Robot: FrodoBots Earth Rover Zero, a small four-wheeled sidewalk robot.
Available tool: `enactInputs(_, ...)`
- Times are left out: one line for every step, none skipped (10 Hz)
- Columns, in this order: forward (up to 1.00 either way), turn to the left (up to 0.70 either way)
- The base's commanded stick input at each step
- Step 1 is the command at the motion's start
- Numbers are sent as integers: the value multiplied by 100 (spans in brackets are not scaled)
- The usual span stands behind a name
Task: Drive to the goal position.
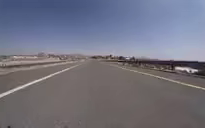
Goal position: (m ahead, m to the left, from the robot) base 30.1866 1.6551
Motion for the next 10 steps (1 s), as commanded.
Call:
enactInputs(100, 0)
enactInputs(100, 4)
enactInputs(100, 16)
enactInputs(100, 27)
enactInputs(100, 15)
enactInputs(100, 3)
enactInputs(100, 0)
enactInputs(100, 0)
enactInputs(100, 0)
enactInputs(100, 0)
